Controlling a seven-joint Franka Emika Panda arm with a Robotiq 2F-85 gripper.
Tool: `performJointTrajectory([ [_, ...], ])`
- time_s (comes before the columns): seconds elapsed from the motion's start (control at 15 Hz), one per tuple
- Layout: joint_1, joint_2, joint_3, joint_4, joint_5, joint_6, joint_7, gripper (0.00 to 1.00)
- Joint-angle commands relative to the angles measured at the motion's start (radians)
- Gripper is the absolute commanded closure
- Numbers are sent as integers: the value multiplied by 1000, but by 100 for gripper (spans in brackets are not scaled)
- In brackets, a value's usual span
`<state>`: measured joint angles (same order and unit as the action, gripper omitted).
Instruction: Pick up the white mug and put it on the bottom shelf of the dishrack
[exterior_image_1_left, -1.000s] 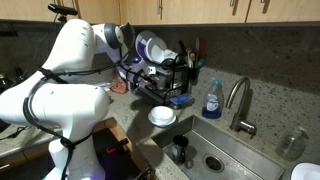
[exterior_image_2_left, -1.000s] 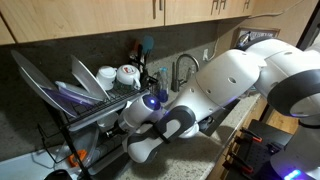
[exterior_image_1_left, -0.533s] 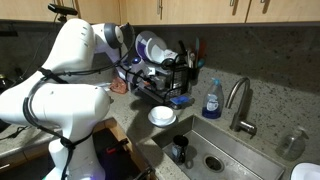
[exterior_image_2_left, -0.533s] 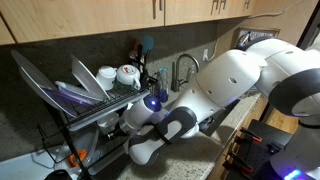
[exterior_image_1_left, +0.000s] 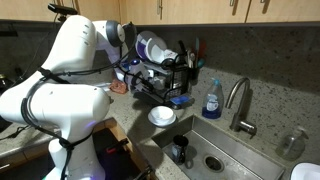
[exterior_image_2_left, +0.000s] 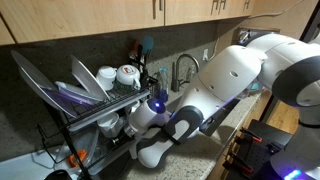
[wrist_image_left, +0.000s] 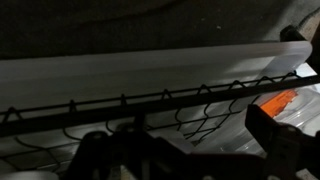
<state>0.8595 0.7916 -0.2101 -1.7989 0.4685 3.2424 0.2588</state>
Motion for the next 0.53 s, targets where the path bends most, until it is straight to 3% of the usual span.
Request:
performJointTrajectory([
  [0.0, -40, -109, 63, -129, -57, 33, 22, 0],
  [0.47, -50, -236, 132, -296, -71, 54, 22, 0],
])
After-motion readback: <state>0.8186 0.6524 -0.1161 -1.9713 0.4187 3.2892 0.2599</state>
